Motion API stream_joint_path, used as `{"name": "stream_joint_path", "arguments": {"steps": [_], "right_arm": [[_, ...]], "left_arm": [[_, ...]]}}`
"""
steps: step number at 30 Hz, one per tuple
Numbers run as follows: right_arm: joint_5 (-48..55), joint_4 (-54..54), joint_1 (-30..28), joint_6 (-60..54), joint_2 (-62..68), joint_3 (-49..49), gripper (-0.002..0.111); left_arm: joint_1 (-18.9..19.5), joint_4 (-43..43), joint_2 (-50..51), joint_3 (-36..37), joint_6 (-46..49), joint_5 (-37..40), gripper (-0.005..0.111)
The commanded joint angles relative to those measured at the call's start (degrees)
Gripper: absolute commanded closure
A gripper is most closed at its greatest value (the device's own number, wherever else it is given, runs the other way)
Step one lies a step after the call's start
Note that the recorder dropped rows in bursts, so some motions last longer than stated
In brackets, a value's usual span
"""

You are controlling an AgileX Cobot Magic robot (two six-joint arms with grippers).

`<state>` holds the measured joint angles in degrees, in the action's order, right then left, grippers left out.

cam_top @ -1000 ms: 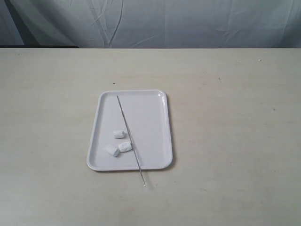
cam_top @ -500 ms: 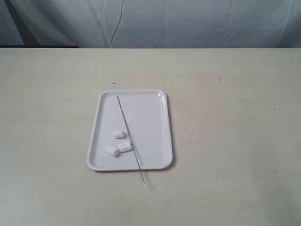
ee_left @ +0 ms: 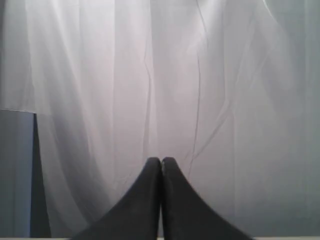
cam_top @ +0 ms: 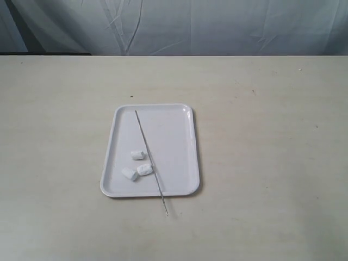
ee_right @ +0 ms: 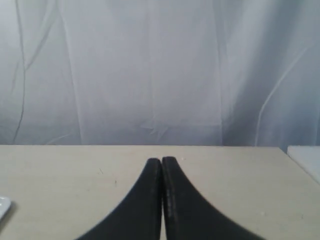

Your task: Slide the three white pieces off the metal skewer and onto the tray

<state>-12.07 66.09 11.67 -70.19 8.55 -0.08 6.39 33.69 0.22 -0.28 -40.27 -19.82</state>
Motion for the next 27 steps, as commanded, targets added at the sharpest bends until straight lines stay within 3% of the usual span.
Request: {"name": "stream_joint_path", "arguments": {"steps": [1, 2, 7, 12, 18, 22, 27], "right_arm": [[7.83, -34.48, -0.34, 28.86, -0.39, -0.18, 0.108], [11.58, -45.68, -0.34, 39.99, -0.78, -0.18, 0.108], [22.18, -68.77, -0.34, 67.69, -5.57, -0.18, 0.108], [28.43, -70.66, -1.13, 68.87, -8.55, -0.18, 0.108], [31.42, -67.11, -11.84, 68.87, -8.55, -0.18, 0.108], [33.51, -64.94, -17.44, 68.87, -8.55, -0.05, 0.108], [33.05, -64.08, -18.53, 68.87, -8.55, 0.08, 0.108]], "left_arm": [[-0.21, -12.01, -0.22, 0.28, 10.94, 2.86, 0.107], [-0.21, -12.14, -0.22, 0.28, 10.95, 3.62, 0.107], [-0.21, -12.56, -0.22, 0.28, 11.97, 7.87, 0.107], [-0.21, -25.25, -0.22, 0.28, 24.78, 13.64, 0.107], [-0.21, -42.96, -0.22, 0.28, 45.41, 24.32, 0.107], [-0.21, -49.18, -0.22, 0.28, 55.9, 34.66, 0.107], [-0.21, -50.0, -0.22, 0.28, 56.76, 36.83, 0.107]]}}
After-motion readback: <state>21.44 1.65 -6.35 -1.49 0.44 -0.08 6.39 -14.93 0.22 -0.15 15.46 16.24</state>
